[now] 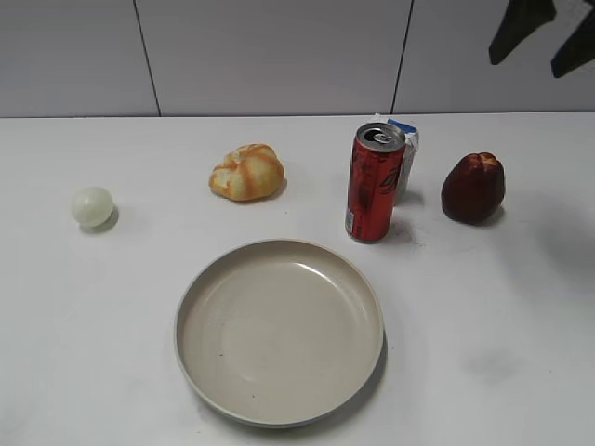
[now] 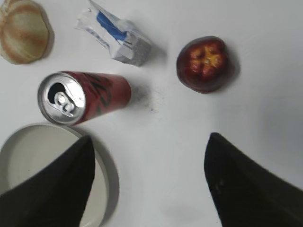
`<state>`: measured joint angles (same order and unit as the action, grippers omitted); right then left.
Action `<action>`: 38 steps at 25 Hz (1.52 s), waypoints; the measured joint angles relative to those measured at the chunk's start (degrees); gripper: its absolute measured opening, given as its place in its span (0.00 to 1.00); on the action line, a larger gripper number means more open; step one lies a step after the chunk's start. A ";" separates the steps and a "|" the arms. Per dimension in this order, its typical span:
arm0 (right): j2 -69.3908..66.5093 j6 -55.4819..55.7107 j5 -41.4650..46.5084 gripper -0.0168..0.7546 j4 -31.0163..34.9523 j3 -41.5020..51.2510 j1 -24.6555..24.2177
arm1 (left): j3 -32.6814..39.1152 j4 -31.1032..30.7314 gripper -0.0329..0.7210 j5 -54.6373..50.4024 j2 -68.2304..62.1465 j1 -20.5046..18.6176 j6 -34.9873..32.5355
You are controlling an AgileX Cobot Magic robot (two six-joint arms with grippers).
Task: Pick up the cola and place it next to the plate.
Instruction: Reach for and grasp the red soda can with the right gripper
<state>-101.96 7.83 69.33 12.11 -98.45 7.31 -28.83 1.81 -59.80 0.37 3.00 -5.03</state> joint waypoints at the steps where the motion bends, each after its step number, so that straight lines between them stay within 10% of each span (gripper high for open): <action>1: -1.34 0.38 0.00 0.77 0.62 -1.36 0.74 | 0.00 0.00 0.36 0.00 0.00 0.00 0.00; 15: -14.79 6.59 0.06 0.77 -4.01 -10.37 17.16 | 0.00 0.00 0.36 0.00 0.00 0.00 0.00; 38: -16.99 6.76 0.06 0.90 -10.83 -10.76 17.79 | 0.00 0.00 0.36 0.00 0.00 0.00 0.00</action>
<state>-118.95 14.58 69.39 1.28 -109.21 25.09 -28.83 1.81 -59.80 0.37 3.00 -5.03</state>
